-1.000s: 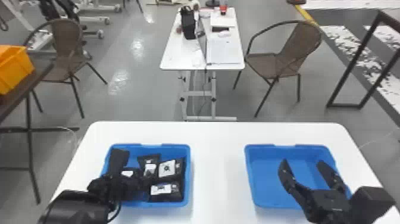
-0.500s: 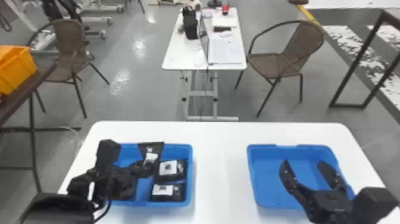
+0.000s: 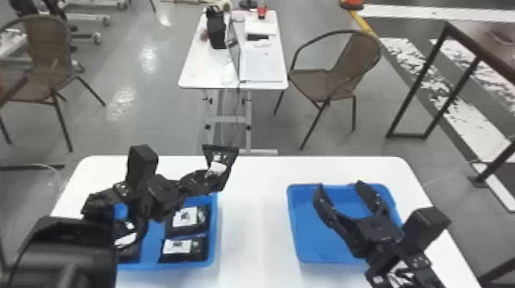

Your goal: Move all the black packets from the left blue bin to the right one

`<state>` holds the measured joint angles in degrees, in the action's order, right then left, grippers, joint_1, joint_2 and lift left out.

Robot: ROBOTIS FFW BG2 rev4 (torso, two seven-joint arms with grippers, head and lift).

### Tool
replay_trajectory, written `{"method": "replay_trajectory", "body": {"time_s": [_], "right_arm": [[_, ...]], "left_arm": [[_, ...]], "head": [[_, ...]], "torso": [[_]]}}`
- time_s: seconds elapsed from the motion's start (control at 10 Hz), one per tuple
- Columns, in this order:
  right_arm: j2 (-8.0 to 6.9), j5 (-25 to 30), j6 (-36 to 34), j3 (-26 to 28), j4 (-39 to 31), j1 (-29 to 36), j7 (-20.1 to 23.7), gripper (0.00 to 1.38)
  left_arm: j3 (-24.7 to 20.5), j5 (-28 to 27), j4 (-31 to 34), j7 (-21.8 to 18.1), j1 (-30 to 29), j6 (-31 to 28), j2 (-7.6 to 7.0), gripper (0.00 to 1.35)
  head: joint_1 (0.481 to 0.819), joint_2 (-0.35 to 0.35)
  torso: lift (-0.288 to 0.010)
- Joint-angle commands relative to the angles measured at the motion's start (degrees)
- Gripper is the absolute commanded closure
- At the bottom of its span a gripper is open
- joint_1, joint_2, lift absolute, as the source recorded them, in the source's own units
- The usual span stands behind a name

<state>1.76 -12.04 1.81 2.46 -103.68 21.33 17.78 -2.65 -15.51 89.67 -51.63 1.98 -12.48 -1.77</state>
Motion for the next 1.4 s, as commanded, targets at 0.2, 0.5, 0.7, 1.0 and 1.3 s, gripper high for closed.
{"method": "replay_trajectory", "body": {"time_s": [0.2, 0.5, 0.7, 1.0, 1.3], "right_arm": [[0.0, -0.9, -1.6, -1.1, 2.0, -4.6, 4.0, 0.13], [0.0, -1.5, -2.1, -3.1, 5.8, -10.4, 7.0, 0.13], [0.0, -1.8, -2.5, -4.0, 7.2, -12.7, 7.4, 0.13], [0.0, -1.4, -3.5, -5.5, 9.8, -15.8, 8.3, 0.13], [0.0, -0.8, -3.5, -5.9, 13.0, -18.3, 8.3, 0.34]], "left_arm": [[5.9, 12.3, -17.1, -3.0, 8.9, 13.3, -0.78, 1.19], [11.3, 14.4, -23.0, -6.4, 13.8, 12.2, -0.6, 1.19], [13.6, 14.7, -25.5, -7.2, 15.4, 12.7, 0.37, 1.19], [17.1, 15.9, -27.5, -7.3, 17.5, 13.6, 1.25, 1.19], [18.6, 17.0, -27.8, -7.3, 17.7, 13.6, 1.42, 1.19]], "head": [[0.695, -0.11], [0.695, -0.134], [0.695, -0.146], [0.695, -0.16], [0.695, -0.17]], "torso": [[0.0], [0.0], [0.0], [0.0], [0.0]]}}
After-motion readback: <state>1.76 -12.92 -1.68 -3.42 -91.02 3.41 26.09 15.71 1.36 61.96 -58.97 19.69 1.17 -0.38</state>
